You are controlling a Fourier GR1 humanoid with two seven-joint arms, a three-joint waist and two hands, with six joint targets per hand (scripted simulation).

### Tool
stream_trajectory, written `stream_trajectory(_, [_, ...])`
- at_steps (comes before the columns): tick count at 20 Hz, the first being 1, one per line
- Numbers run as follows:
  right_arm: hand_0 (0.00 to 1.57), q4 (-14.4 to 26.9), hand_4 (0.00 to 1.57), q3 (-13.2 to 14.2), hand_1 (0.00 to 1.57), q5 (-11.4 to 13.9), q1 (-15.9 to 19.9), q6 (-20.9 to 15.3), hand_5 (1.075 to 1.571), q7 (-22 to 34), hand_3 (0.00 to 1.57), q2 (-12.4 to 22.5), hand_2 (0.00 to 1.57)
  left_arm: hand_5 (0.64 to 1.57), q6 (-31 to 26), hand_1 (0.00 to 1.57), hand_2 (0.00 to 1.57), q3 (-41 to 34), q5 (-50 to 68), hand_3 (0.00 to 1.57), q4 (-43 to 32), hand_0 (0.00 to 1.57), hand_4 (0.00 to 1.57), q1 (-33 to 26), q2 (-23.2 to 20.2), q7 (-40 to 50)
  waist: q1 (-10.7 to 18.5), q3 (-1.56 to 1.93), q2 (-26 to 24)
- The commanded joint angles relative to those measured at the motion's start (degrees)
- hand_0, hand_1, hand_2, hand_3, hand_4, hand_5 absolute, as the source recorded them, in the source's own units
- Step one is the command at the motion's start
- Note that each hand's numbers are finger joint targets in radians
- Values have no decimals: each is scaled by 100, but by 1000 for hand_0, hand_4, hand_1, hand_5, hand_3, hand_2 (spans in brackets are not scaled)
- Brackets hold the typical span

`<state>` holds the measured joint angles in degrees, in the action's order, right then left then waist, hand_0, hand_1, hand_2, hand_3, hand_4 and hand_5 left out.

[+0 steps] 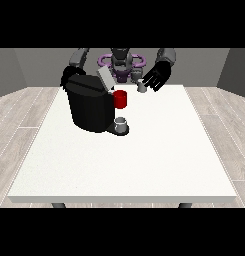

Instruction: Insert the coffee pod into the coffee machine and close the lid

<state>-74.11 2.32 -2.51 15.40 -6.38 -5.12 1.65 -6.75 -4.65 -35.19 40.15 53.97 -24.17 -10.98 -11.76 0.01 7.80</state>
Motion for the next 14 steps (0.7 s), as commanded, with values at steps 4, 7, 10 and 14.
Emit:
stream_trajectory(4, [0, -366, 494, -166, 0, 81, 280, -77, 1571, 242, 0, 70, 0, 1571, -51, 1209, 1245, -338, 78, 1188, -179, 1209, 486, 688, -270, 335, -331, -1, 282])
stream_trajectory(7, [0, -454, 507, -407, 0, 251, 198, -241, 1571, 397, 0, -136, 0, 1571, -126, 1282, 1332, -351, 76, 1269, -244, 1282, 479, 915, -260, 411, -474, -1, 302])
stream_trajectory(10, [0, -102, 509, 81, 0, 11, 387, -41, 1571, -21, 0, 183, 0, 1571, -299, 1284, 1340, -259, 52, 1276, -86, 1284, 519, 1226, -174, 608, -390, 3, 469])
stream_trajectory(14, [0, -234, 541, -88, 0, 210, 140, -237, 1571, -134, 0, 33, 0, 1571, -124, 1281, 1306, -206, -102, 1226, -134, 1281, 501, 1074, -256, 372, -399, 1, 550])
